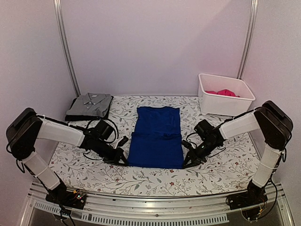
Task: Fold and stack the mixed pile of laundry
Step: Move the 2/3-rectangle-folded T-shirt to the center of the board, then smooth out the 2/3-rectangle-folded T-shirt at the center of the board.
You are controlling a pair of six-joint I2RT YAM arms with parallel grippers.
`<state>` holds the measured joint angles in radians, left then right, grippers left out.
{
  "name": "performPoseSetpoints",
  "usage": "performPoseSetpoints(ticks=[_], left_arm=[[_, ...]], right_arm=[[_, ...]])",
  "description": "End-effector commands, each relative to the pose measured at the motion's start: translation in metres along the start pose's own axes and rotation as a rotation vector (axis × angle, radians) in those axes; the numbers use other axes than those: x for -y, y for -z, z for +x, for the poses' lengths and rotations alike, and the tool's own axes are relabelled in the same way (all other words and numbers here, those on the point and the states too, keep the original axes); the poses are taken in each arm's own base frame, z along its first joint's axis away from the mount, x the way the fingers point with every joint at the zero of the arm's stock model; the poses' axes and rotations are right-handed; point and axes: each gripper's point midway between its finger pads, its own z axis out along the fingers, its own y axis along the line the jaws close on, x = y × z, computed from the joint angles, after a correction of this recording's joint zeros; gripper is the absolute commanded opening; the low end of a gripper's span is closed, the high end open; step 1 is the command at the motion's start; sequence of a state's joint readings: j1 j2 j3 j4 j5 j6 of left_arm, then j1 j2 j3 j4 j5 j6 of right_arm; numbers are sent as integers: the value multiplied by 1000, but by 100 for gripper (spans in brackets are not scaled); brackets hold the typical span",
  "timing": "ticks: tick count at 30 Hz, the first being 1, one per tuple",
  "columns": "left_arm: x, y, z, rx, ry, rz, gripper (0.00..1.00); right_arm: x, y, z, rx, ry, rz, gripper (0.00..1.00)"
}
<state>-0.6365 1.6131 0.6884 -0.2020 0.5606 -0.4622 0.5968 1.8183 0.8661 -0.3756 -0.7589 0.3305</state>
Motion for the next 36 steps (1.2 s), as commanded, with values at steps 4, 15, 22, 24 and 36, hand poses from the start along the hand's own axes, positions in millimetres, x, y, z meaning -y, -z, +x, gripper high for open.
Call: performPoseSetpoints(ticks=[4,15,22,24,36], left_arm=[[6,4,26,-2,40,14,0],[28,25,20,48,-27,37,41],[52,68,-44,252,-130,61,63],[60,65,-60,252,-146,99,63],[74,18,-134,243,-152,267,54]], right_arm=[[5,3,26,0,-60,20,0],[-15,26,18,26,22,57,46],[-74,81,-43,239,182,-2,55],[-87,78,-59,247,218,-63,53],[-92,28,-99,130,278,-285,40]])
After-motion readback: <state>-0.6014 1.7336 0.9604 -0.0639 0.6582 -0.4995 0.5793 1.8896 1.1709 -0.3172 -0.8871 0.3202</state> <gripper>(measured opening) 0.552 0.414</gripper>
